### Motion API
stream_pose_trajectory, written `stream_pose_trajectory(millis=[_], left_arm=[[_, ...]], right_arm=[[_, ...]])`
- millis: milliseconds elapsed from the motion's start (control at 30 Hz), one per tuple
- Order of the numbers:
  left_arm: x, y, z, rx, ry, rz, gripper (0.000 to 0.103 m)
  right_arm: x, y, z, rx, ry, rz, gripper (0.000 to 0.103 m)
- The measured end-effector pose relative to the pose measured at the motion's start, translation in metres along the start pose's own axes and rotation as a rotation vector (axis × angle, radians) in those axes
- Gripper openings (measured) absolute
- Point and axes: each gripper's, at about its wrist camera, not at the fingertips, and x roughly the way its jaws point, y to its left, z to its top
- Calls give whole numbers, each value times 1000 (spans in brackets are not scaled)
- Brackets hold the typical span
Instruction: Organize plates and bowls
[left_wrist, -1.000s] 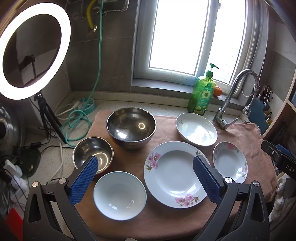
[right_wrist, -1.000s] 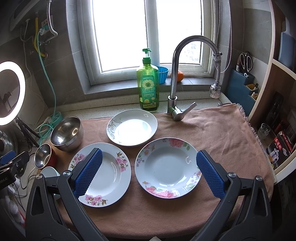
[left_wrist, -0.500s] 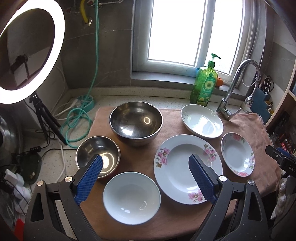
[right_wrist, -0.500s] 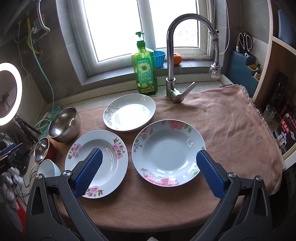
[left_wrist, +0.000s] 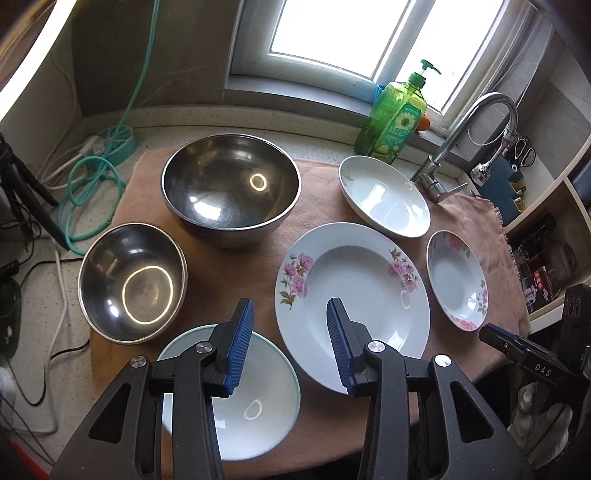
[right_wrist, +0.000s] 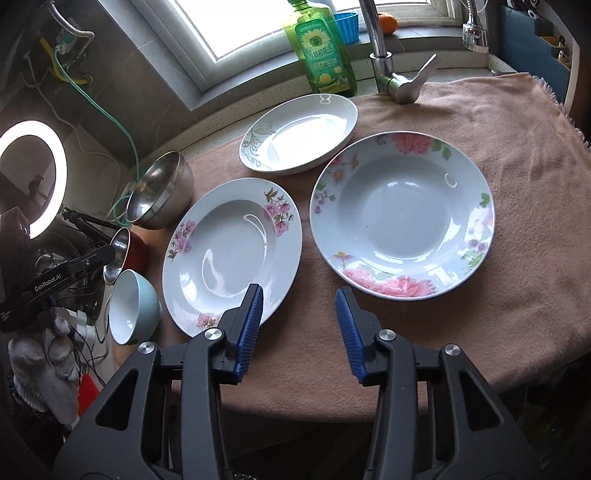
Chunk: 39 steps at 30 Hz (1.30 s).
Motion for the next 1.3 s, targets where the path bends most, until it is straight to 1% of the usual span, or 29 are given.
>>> stream_pose_trajectory(millis=[67,133,267,300,400,533,667,900,1033,1200,1300], left_arm=[[9,4,3,-16,39,-34,31],[17,6,8,-25,65,-49,27],[32,8,17,-8,112,-60,24],[37,9,19,-4,128,-62,24],[50,11,23,10,164,-57,23],[62,16,29,0,197,-58,23],[70,19,31,8,219,-52,23],[86,21,41,2,248,-50,23],[94,20,43,3,271,-60,23],[101,18,43,18,290,-53,23],[104,16,46,22,292,-54,18]], right_arm=[[8,-2,-2,27,31,31,38],[17,-4,-4,51,52,47,37],[30,-8,-5,79,80,64,37],[32,-7,-5,81,84,66,35],[39,-5,-5,87,97,81,31],[48,-5,-3,93,110,92,30],[56,-6,0,112,123,102,27],[67,-9,3,136,143,105,26],[70,-11,4,142,151,109,25],[74,-13,3,150,156,105,25],[75,-15,4,156,157,105,25]])
